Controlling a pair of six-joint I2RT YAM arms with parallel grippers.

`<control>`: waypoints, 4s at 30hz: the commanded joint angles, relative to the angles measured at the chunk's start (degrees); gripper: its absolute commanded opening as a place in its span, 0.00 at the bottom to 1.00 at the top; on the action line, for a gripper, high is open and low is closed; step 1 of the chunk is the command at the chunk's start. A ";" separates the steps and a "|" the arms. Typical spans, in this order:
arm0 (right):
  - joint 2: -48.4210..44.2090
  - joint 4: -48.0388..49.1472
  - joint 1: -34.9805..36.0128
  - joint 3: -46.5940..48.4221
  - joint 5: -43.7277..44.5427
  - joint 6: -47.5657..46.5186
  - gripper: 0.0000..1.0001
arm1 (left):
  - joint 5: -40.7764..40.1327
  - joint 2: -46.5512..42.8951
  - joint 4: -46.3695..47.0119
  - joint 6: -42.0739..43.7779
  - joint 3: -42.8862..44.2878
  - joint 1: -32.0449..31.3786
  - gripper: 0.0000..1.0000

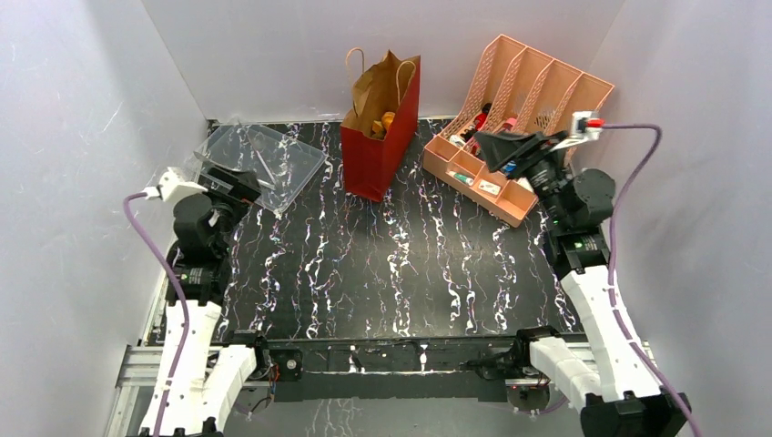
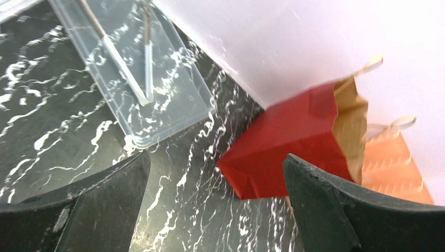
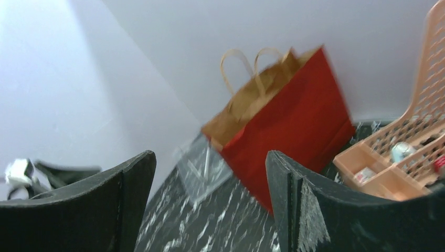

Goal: Take the fake bread out of the paper bag
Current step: Move the container to the center of the board.

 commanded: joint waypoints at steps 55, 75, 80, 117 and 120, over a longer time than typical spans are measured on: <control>14.84 -19.96 55.57 1.41 68.97 -16.55 0.83 | 4.45 68.69 1.35 40.26 62.23 -23.98 0.98; 15.46 -16.45 55.17 -0.44 70.03 -21.23 0.83 | -15.94 54.48 12.48 44.13 55.29 -25.05 0.98; 15.38 -15.75 55.14 -0.54 69.54 -21.17 0.83 | -22.55 46.87 9.57 44.13 50.70 -23.96 0.98; 20.33 -15.98 55.13 1.61 66.33 -17.80 0.84 | 10.27 67.81 -8.55 42.44 36.77 -4.96 0.89; 19.96 -15.96 55.11 0.98 66.31 -17.51 0.84 | 7.33 70.26 -10.38 43.61 38.56 -7.18 0.89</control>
